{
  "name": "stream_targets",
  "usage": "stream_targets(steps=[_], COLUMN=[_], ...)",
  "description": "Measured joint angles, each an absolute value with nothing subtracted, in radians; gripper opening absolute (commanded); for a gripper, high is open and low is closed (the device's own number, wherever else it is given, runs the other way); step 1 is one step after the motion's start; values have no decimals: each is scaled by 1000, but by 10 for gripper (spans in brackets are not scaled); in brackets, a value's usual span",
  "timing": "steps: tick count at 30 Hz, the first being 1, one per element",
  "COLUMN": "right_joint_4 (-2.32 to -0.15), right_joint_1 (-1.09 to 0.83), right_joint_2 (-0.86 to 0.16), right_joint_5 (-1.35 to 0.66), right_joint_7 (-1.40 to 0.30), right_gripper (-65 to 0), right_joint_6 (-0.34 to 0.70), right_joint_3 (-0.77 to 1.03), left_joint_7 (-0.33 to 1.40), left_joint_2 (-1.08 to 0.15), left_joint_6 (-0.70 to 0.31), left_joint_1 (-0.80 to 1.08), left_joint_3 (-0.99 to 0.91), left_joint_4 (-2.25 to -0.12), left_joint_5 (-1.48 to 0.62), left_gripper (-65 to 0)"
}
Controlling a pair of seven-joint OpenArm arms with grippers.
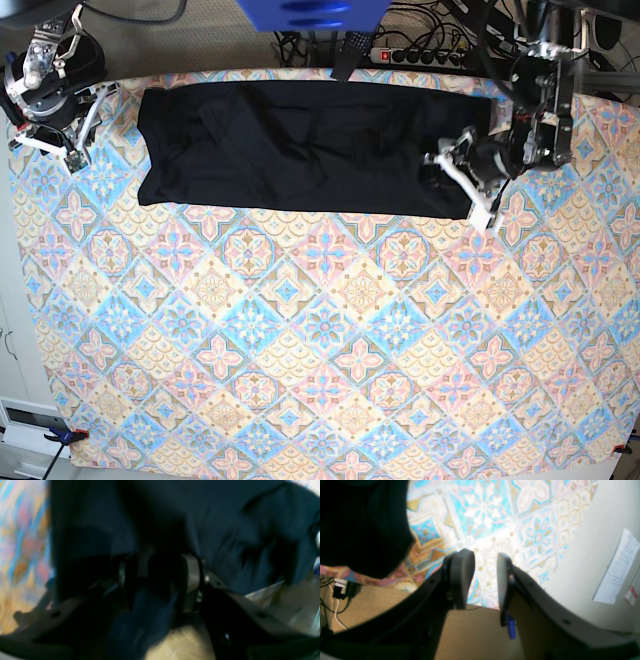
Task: Fold the T-shirt properly
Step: 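Pull the strip ends apart with both grippers to straighten the strip, then regrasp the strip ends with both grippers, holding them taut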
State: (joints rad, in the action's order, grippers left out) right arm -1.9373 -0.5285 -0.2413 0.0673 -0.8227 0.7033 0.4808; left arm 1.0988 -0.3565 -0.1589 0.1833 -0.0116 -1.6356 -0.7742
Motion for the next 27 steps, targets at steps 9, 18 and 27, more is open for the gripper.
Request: stream_targets(steps=[9,18,27], right_joint_4=[-1937,-1938,-1935], right_joint_1=[-529,-543,-579], right_joint_2=[-238,-245,-242], right_joint_5=[67,72,64], right_joint_7=[-820,-824,-833], right_gripper=[-469,-466,-466], right_joint_6=[703,696,702], right_joint_3=[480,443,295], left_joint_7=[1021,1029,1100], left_joint_2=[-223,-290,-432], left_joint_6=[-155,-157,-162], left_joint_1=[81,280,356], left_joint_3=[-10,-140,-140], left_joint_4=[-1559,-1798,-1793], left_joint_5=[-777,-778,-748], left_gripper=[-384,-384,-384])
